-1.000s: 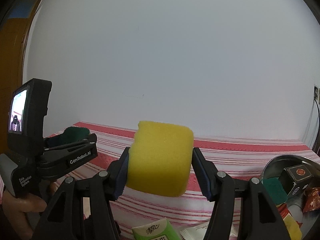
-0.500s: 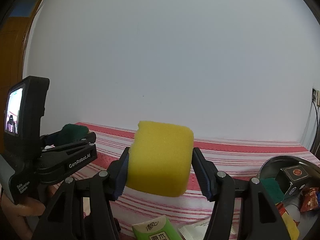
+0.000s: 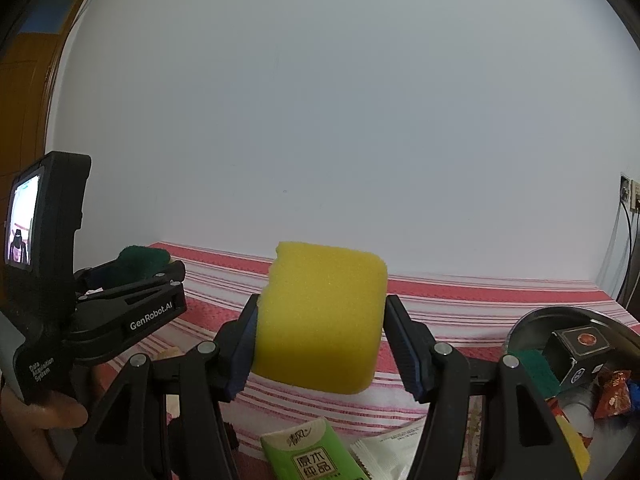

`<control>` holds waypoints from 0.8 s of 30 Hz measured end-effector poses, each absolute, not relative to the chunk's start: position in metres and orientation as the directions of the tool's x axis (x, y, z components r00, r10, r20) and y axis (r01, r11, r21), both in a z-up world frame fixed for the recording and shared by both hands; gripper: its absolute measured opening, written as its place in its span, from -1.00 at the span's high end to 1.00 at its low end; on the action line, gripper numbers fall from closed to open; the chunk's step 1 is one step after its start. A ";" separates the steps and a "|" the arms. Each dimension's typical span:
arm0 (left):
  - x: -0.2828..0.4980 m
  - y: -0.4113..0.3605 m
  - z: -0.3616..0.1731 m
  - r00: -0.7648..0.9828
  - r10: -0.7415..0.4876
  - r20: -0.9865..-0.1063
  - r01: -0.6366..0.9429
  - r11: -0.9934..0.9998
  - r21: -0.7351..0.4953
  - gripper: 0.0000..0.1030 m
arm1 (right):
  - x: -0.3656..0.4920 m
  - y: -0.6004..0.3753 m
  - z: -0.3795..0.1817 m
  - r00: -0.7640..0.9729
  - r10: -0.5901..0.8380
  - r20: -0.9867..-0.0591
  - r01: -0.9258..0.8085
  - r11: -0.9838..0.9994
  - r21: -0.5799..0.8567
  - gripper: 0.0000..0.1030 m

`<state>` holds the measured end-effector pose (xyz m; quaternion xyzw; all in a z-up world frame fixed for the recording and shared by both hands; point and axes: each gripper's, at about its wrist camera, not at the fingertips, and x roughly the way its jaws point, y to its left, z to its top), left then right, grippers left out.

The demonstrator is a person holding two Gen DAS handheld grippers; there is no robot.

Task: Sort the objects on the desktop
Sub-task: 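Lift the green-faced sponge with the left tool while the right tool lifts the yellow sponge toward the tin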

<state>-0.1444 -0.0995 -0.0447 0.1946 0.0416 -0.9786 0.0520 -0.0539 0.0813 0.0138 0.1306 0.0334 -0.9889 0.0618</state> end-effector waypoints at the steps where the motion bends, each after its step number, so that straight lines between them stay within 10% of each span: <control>1: -0.143 -0.100 -0.045 -0.920 -0.085 -0.382 0.116 -0.991 -0.059 -0.38 | -0.052 0.083 0.014 -0.959 -0.112 -0.259 0.129 -0.990 -0.052 -0.21; 24: -0.101 -0.081 -0.045 -0.941 -0.039 -0.335 0.068 -0.995 -0.076 -0.38 | -0.021 0.120 0.024 -0.987 -0.027 -0.161 0.039 -0.997 -0.072 -0.21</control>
